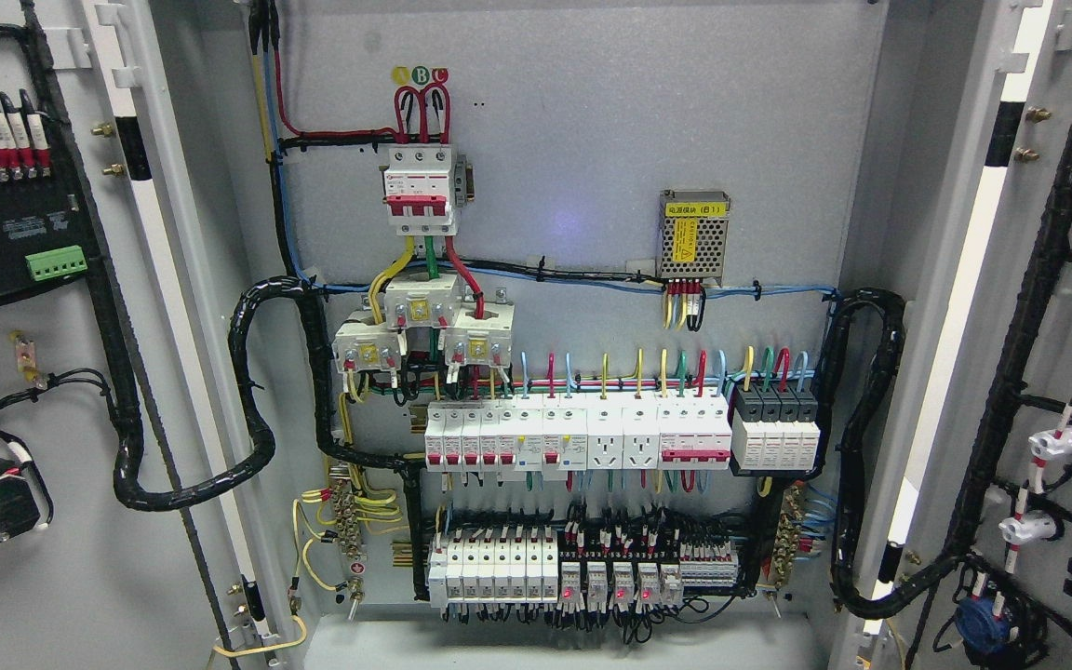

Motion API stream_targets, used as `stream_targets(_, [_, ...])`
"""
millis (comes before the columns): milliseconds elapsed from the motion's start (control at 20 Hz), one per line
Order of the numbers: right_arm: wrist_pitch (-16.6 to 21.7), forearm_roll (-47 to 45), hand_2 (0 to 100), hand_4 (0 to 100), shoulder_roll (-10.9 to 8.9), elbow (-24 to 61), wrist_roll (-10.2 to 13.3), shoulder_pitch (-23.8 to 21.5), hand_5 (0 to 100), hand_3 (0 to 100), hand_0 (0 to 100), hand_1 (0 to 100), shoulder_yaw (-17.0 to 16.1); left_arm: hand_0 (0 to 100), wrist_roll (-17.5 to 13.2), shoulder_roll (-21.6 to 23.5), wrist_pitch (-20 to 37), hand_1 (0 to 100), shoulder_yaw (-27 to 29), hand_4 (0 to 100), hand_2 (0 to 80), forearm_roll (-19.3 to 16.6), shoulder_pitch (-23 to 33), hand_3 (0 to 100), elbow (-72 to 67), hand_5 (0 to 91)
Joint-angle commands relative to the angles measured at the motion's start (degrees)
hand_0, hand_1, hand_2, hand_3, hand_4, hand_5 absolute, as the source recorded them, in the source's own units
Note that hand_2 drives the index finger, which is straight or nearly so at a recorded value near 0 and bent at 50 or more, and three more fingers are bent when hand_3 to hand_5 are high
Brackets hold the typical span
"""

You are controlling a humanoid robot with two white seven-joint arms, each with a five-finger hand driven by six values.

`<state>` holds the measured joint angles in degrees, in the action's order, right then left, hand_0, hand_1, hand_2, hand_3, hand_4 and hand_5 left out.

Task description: Open door with both hands

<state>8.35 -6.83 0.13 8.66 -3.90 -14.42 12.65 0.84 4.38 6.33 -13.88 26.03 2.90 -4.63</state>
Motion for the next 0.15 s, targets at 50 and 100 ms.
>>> stream_targets(50, [-0.35,0.15,0,0,2.50,-3.30,-0.05,1.76,0,0,19,0,-1.57,0,2.50,-2.63,-0.01,0,-0.01,0,0.0,0.08,-0.53,0,-4.08,0.0])
stream_targets(100, [-0.35,0.15,0,0,2.50,-3.47,-0.14,1.94,0,0,19,0,-1.66,0,2.50,-2.71,-0.01,0,-0.01,0,0.0,0.08,-0.53,0,-3.73,0.0])
